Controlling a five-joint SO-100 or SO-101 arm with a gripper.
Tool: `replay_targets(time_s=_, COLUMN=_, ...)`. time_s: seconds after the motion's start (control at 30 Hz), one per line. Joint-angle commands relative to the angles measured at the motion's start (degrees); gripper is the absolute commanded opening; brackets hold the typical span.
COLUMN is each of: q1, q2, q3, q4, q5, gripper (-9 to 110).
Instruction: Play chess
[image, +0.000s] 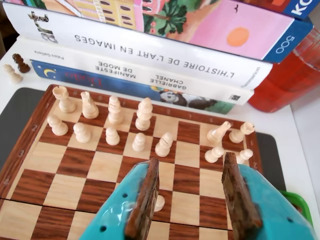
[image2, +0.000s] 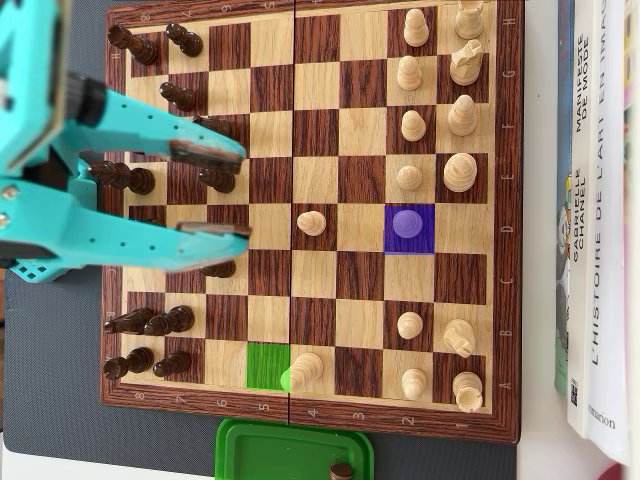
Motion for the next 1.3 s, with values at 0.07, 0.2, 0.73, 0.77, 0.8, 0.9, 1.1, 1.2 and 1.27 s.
replay_targets(time_s=0.07, q1=-0.09, q2=-6.77, q3=-9.58, q4=7.38, q5=2.55, gripper=19)
replay_targets(time_s=0.2, q1=1.41, q2=-13.62, q3=-17.58, q4=13.97, q5=1.85, gripper=19)
replay_targets(time_s=0.73, q1=4.22, q2=-44.3, q3=-38.58, q4=21.88, q5=1.76, gripper=19)
replay_targets(time_s=0.77, q1=4.22, q2=-45.79, q3=-39.29, q4=22.06, q5=1.76, gripper=19)
replay_targets(time_s=0.8, q1=4.22, q2=-47.2, q3=-40.08, q4=21.8, q5=1.76, gripper=19)
replay_targets(time_s=0.9, q1=4.04, q2=-50.45, q3=-42.63, q4=22.15, q5=1.76, gripper=19)
replay_targets(time_s=1.1, q1=3.25, q2=-57.22, q3=-48.6, q4=22.32, q5=1.85, gripper=19)
replay_targets(time_s=1.2, q1=3.25, q2=-61.08, q3=-52.73, q4=22.41, q5=1.85, gripper=19)
replay_targets(time_s=1.27, q1=3.16, q2=-63.28, q3=-55.02, q4=23.29, q5=1.85, gripper=19)
